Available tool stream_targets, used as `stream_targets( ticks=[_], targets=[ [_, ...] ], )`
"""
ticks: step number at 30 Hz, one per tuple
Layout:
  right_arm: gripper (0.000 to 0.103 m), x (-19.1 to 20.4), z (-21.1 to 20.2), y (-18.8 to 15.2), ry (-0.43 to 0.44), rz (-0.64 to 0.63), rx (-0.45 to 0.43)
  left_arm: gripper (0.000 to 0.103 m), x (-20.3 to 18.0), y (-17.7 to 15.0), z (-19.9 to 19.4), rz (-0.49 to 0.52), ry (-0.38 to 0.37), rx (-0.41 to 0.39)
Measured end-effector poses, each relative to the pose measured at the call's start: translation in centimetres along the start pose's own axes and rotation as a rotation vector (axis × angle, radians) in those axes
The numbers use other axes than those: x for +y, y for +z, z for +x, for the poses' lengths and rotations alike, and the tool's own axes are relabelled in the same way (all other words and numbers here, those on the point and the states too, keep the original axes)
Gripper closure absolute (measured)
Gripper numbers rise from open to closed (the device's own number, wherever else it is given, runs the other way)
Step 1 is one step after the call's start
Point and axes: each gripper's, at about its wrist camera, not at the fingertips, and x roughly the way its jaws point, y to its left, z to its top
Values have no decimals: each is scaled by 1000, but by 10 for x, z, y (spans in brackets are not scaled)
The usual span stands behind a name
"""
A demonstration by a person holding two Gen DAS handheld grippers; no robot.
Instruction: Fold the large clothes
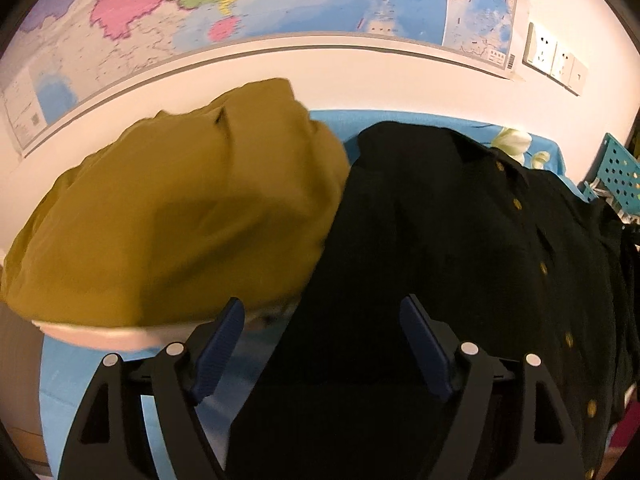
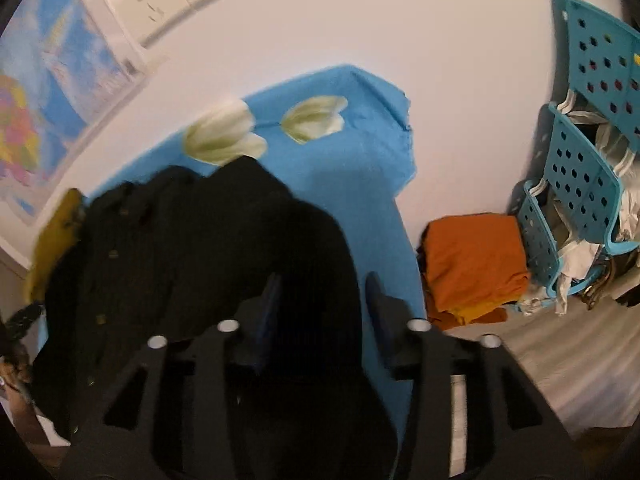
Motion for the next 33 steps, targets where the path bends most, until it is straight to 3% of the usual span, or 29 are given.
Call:
stream_targets(
  ticks=[4, 6, 11, 13, 17, 19, 20, 21, 23, 25, 28, 30, 33],
  targets=[
    [51, 23, -44, -32, 99, -90, -42, 20, 14, -19, -16, 1, -23, 12],
    [35, 47, -66, -55, 173, -164, -50, 20, 15, -28, -17, 32, -68, 44],
    [37, 92, -76, -110, 327, -249, 12, 18, 7, -52, -7, 114, -75, 150],
    [37, 99, -64, -124, 313, -253, 46, 18, 3, -60, 4, 149, -51, 203],
    [34, 92, -29, -140, 190, -192, 96, 20, 7, -73, 23, 147, -65, 292],
    [34, 93, -29, -143, 192, -201, 65, 25, 9, -77, 22, 144, -77, 265],
    [44, 94, -29, -143, 189, -197, 62, 35, 10, -78, 20, 146, -78, 256],
    [66, 96, -27, -143, 207, -200, 71, 43, 10, -78, 18, 143, -77, 241],
    [86, 98, -32, -143, 210, -203, 68, 98, 12, -76, 12, 126, -88, 219],
    [91, 89, -45, -138, 244, -153, 36, 99, 20, -70, 5, 78, -82, 200],
    [94, 68, -81, -124, 246, -74, -76, 99, 48, -50, -26, -9, -25, 62],
    [94, 62, -94, -119, 215, -62, -117, 98, 74, -37, -49, -79, 57, -25],
    [92, 62, -78, -121, 197, -52, -70, 81, 78, -32, -53, -88, 175, -39]
  ],
)
